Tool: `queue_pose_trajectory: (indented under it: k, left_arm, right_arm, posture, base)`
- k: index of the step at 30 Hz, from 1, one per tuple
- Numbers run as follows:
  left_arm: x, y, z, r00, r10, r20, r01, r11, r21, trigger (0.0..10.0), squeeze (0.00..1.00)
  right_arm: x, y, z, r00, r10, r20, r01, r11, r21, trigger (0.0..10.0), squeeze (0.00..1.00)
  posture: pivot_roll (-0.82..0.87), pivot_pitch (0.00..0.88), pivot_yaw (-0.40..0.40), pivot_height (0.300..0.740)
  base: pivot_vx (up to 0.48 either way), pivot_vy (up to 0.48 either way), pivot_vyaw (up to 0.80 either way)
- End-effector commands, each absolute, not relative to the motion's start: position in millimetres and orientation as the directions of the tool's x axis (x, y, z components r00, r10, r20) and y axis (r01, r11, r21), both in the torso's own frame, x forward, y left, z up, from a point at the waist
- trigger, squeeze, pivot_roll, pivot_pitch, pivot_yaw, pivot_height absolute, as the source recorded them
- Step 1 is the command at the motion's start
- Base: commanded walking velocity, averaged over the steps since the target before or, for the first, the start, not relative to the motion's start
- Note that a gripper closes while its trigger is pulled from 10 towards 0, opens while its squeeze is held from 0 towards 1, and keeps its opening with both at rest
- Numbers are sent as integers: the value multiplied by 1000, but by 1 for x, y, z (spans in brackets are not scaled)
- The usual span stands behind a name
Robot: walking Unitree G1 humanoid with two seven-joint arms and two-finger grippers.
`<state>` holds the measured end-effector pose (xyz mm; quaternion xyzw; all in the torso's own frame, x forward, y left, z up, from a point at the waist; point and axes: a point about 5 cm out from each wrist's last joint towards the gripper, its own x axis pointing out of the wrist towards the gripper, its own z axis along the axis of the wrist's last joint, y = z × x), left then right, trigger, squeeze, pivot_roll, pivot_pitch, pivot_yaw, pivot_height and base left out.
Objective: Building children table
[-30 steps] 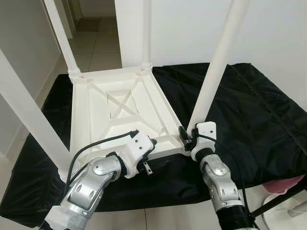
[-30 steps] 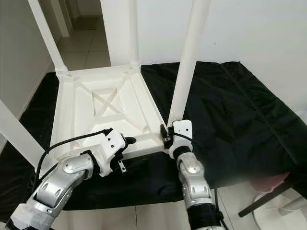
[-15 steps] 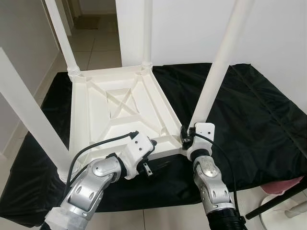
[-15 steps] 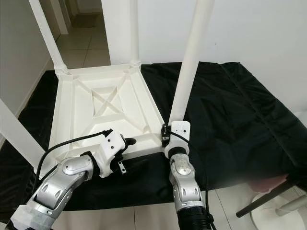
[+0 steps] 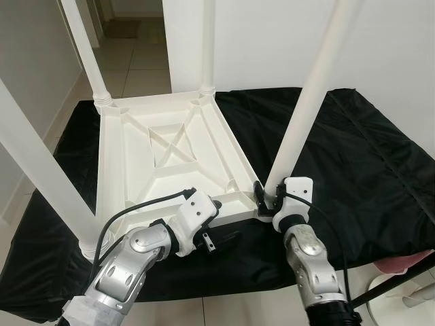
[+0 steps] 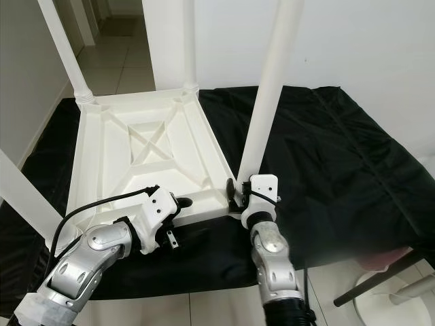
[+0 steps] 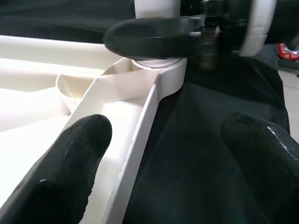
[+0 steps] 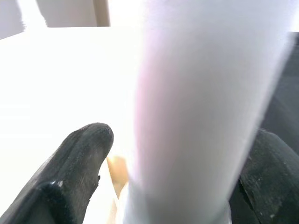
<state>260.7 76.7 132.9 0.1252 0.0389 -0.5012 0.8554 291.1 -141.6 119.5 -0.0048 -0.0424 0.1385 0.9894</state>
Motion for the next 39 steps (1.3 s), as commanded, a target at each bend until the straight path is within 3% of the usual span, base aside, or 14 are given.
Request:
queue_pose_trajectory:
  k: [1, 4, 19, 20, 21, 22, 23, 24, 32, 33, 34, 39]
  left_arm:
    - [259, 77, 133, 498, -846, -193, 865, 466, 187, 10000, 0]
    - [258, 75, 132, 493, -848, -193, 867, 463, 183, 10000, 0]
    - [259, 74, 133, 490, -851, -191, 870, 460, 180, 10000, 0]
    - [258, 74, 133, 491, -850, -191, 869, 462, 180, 10000, 0]
    - [258, 75, 134, 494, -848, -190, 867, 465, 180, 10000, 0]
    - [258, 75, 134, 494, -848, -190, 867, 465, 180, 10000, 0]
    - [258, 75, 134, 496, -847, -190, 866, 467, 179, 10000, 0]
    - [258, 75, 134, 498, -846, -189, 865, 469, 179, 10000, 0]
    - [258, 77, 135, 504, -843, -187, 861, 476, 178, 10000, 0]
    - [259, 76, 135, 504, -843, -188, 861, 476, 179, 10000, 0]
    - [259, 76, 135, 504, -843, -188, 861, 475, 179, 10000, 0]
    - [259, 77, 135, 505, -842, -189, 861, 476, 180, 10000, 0]
  right_arm:
    - [290, -140, 116, 945, 315, 83, -316, 949, -2, 10000, 0]
    - [294, -145, 117, 909, 409, 86, -407, 913, -40, 10000, 0]
    - [312, -156, 121, 833, 552, 47, -543, 830, -129, 10000, 0]
    - [314, -157, 121, 821, 570, 36, -560, 816, -142, 7882, 0]
    - [316, -157, 120, 811, 585, 20, -575, 803, -158, 4431, 0]
    - [316, -157, 120, 811, 585, 20, -575, 803, -158, 4431, 0]
    - [317, -158, 118, 804, 594, 7, -584, 793, -172, 2627, 0]
    - [317, -159, 117, 798, 603, -7, -593, 784, -184, 0, 0]
    - [317, -161, 114, 778, 628, -22, -620, 761, -188, 0, 0]
    - [316, -162, 113, 777, 630, -22, -622, 761, -185, 4588, 0]
    - [316, -162, 112, 778, 628, -20, -621, 763, -178, 10000, 0]
    - [311, -161, 111, 793, 609, 8, -604, 787, -128, 10000, 0]
  posture:
    - [-17, 0, -17, 740]
    - [-22, 0, -14, 740]
    - [-23, 0, -7, 740]
    - [-23, 0, -7, 740]
    - [-19, 0, -8, 740]
    - [-19, 0, -8, 740]
    - [-19, 0, -8, 740]
    - [-19, 0, -8, 740]
    - [-19, 0, -6, 740]
    - [-20, 0, -5, 740]
    - [-20, 0, -5, 740]
    - [-20, 0, -1, 740]
  base:
    - [0, 0, 0]
    - [0, 0, 0]
    - [0, 0, 0]
    - [0, 0, 0]
    - [0, 0, 0]
    - [0, 0, 0]
    - [0, 0, 0]
    - [0, 0, 0]
    - [0, 0, 0]
    - [0, 0, 0]
    - [0, 0, 0]
    - [0, 0, 0]
